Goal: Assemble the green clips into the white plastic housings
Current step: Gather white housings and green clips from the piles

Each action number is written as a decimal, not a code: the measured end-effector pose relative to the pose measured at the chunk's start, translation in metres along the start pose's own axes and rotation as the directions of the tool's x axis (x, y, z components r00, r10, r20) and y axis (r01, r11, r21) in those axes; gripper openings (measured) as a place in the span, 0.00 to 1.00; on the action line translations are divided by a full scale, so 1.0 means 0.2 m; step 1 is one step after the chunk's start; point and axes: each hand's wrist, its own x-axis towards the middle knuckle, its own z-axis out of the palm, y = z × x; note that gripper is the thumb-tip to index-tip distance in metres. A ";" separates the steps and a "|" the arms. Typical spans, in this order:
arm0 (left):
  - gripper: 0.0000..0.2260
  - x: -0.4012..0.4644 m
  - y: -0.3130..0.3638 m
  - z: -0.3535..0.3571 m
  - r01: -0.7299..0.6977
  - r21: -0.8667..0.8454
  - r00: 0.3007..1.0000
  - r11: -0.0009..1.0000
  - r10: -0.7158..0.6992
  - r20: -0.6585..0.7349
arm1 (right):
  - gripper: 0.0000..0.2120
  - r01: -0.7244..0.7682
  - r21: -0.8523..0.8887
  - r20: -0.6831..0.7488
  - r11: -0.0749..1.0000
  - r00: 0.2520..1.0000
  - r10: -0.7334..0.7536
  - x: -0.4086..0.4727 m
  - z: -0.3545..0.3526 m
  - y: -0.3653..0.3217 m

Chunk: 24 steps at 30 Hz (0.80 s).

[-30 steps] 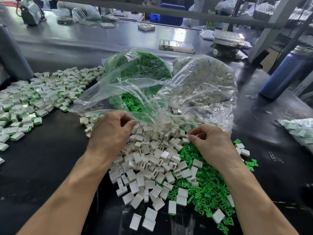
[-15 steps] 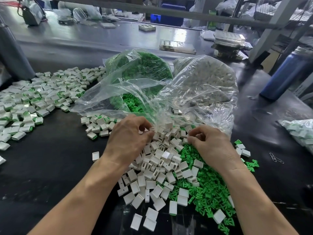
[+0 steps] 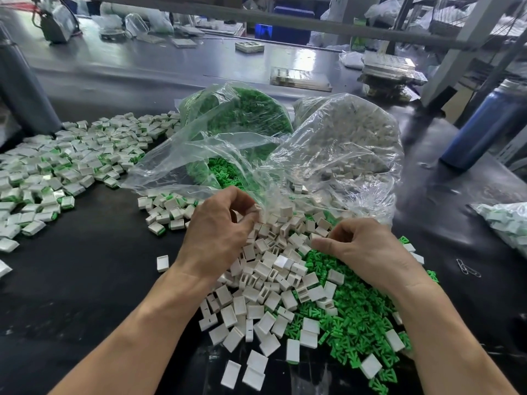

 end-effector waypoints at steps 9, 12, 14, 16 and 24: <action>0.04 -0.01 0.01 0.01 -0.014 -0.053 1.000 0.998 0.014 -0.009 | 0.12 0.073 -0.037 0.042 0.997 0.997 -0.072 0.00 -0.01 0.01; 0.04 -0.01 0.03 0.01 -0.023 -0.109 1.000 0.994 0.022 -0.012 | 0.14 0.115 0.083 -0.061 0.990 0.992 -0.110 0.01 0.00 0.01; 0.04 -0.01 0.04 0.01 -0.023 -0.155 1.000 0.988 0.023 -0.001 | 0.12 0.125 0.264 -0.113 0.957 0.989 -0.098 0.01 0.01 -0.01; 0.04 -0.02 0.05 0.02 -0.021 -0.211 0.999 0.977 0.028 0.028 | 0.09 0.110 0.467 -0.102 0.877 0.992 -0.070 0.00 0.03 -0.04; 0.04 -0.06 0.08 0.09 -0.051 -0.244 0.992 0.968 0.078 0.099 | 0.06 0.189 0.712 -0.083 0.676 0.979 -0.186 -0.04 0.10 -0.10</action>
